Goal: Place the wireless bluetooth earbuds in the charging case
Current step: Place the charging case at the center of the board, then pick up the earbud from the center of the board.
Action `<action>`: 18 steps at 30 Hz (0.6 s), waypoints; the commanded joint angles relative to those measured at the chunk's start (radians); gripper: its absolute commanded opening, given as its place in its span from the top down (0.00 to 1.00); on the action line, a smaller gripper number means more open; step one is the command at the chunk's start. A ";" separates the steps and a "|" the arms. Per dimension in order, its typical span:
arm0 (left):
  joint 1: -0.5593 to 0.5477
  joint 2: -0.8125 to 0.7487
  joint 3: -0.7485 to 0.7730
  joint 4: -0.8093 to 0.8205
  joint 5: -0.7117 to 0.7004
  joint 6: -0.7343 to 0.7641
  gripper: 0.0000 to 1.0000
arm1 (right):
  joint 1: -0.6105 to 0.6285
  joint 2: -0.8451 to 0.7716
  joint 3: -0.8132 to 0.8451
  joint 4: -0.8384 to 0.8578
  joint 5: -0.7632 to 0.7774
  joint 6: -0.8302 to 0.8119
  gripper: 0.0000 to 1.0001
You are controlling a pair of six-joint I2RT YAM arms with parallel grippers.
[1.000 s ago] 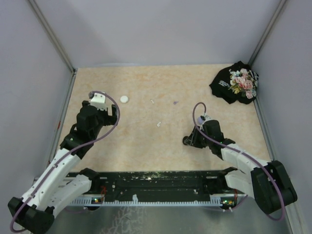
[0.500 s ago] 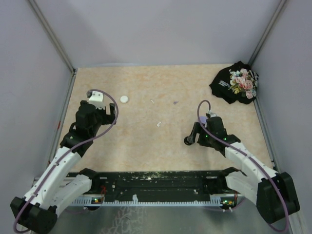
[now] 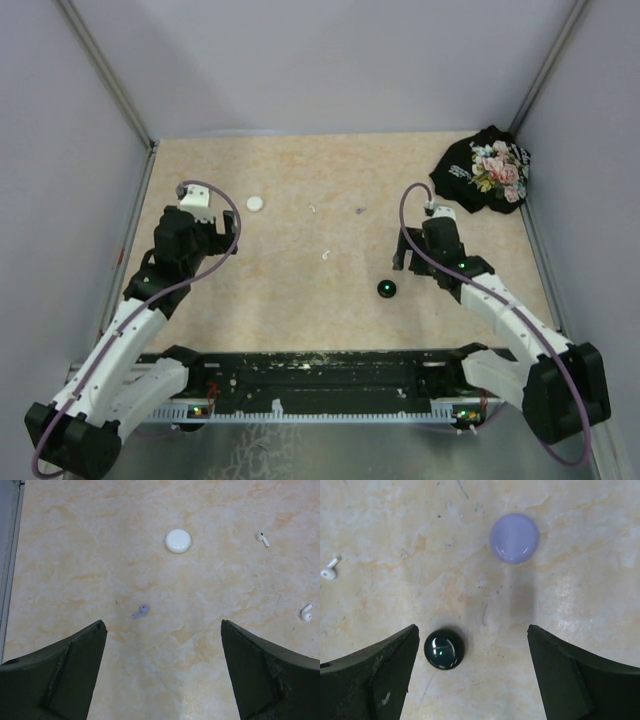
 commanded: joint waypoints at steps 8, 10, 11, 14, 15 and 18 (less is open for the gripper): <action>0.020 0.025 0.002 0.012 0.026 -0.013 0.00 | -0.043 0.346 0.160 0.211 0.157 -0.008 0.18; 0.024 0.029 0.002 0.009 0.024 -0.015 0.00 | -0.057 0.385 0.176 0.233 0.145 -0.022 0.17; 0.023 0.031 0.002 0.009 0.028 -0.013 0.00 | -0.061 0.399 0.179 0.250 0.136 -0.036 0.17; 0.026 0.032 0.002 0.014 0.051 -0.014 0.00 | -0.066 0.434 0.196 0.269 0.129 -0.052 0.17; 0.027 0.033 0.001 0.015 0.053 -0.015 0.00 | -0.067 0.445 0.200 0.273 0.129 -0.054 0.17; 0.029 0.039 0.001 0.012 0.052 -0.015 0.00 | -0.071 0.487 0.217 0.278 0.126 -0.063 0.17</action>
